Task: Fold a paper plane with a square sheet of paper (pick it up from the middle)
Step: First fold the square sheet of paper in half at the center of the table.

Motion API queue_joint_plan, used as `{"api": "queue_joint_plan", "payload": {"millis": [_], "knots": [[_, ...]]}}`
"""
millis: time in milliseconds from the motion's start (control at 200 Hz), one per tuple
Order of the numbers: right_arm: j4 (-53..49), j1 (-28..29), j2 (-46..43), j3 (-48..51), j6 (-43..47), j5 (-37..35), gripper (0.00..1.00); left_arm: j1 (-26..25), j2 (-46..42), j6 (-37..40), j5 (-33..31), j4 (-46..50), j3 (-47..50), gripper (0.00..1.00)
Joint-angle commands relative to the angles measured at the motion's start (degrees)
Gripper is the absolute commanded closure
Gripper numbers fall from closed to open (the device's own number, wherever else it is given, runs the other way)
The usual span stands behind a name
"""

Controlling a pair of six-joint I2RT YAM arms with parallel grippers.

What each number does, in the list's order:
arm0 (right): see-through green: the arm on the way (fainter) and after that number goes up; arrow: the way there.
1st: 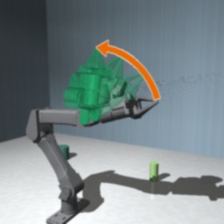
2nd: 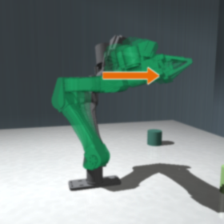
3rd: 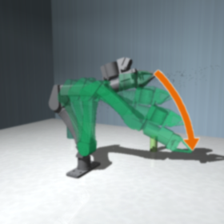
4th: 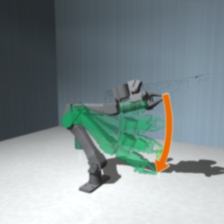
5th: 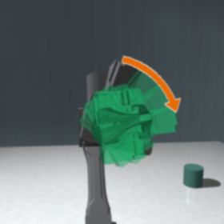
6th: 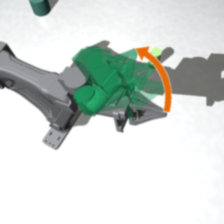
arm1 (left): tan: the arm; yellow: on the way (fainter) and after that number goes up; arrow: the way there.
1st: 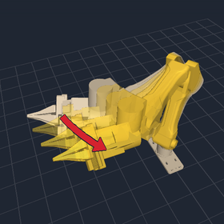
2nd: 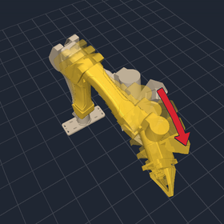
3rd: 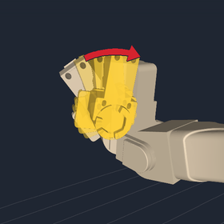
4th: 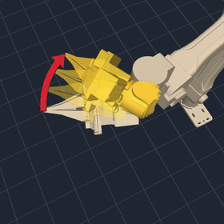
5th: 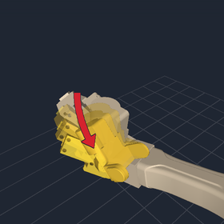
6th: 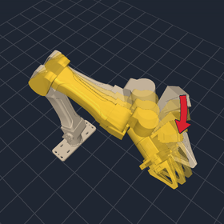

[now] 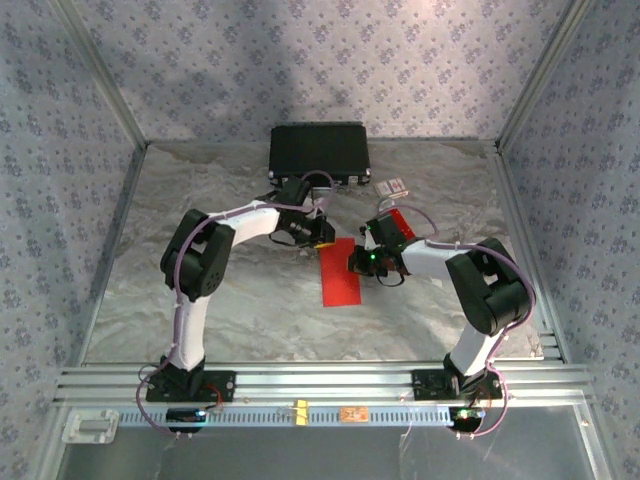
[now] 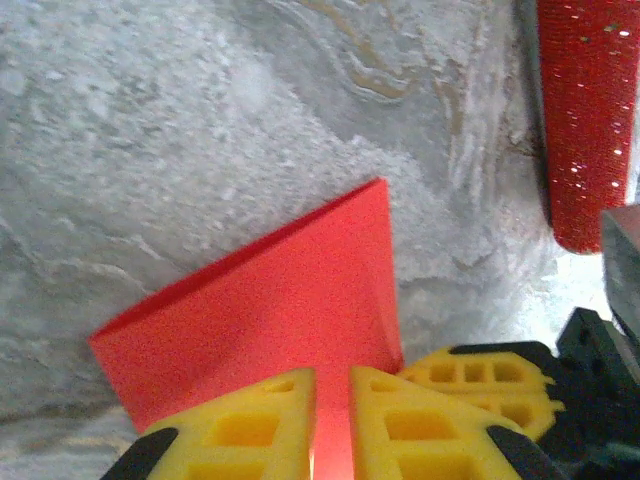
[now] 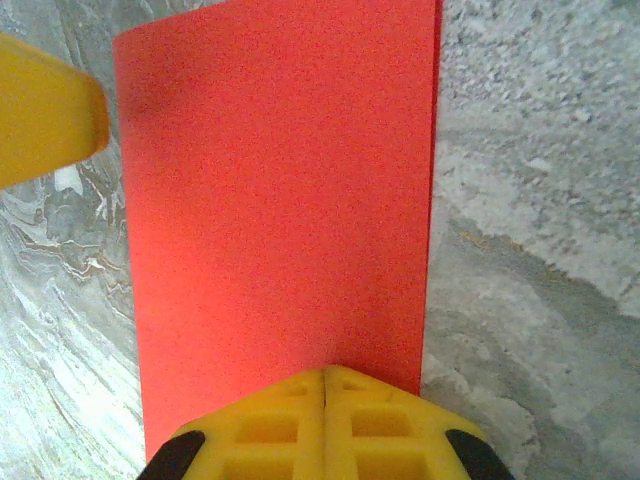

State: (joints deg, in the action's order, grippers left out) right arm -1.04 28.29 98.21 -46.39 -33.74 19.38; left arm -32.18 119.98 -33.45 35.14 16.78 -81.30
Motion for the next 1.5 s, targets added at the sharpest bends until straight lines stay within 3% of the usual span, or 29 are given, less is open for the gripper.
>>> {"api": "queue_joint_plan", "payload": {"millis": [0,190,260,310,450,780,1494], "knots": [[-8.6,0.4,1.2,1.4,1.1,-2.9,0.96,0.3,2.8,2.0,0.7,2.9,-1.1,0.84],[-6.3,0.5,-1.1,0.5,0.8,0.1,0.89,0.3,3.5,2.8,-0.1,3.3,0.4,0.85],[-6.5,0.5,-3.3,-0.1,0.1,1.2,0.78,0.3,3.4,2.8,-0.5,3.2,1.1,0.85],[-6.9,0.9,-6.3,0.6,-0.8,-0.3,0.63,0.3,3.3,2.7,-0.1,3.1,1.4,0.85],[-7.9,0.8,-14.0,5.2,-5.8,-2.6,0.51,0.7,2.8,-0.7,5.5,-1.0,3.6,0.85],[-14.5,3.1,-17.6,8.4,-11.4,-1.3,0.51,0.7,1.6,0.0,6.0,0.3,5.4,0.85],[-12.8,2.5,-23.8,15.1,-15.1,-0.9,0.57,1.0,0.4,-0.1,4.9,-0.8,-0.7,0.84]]}}
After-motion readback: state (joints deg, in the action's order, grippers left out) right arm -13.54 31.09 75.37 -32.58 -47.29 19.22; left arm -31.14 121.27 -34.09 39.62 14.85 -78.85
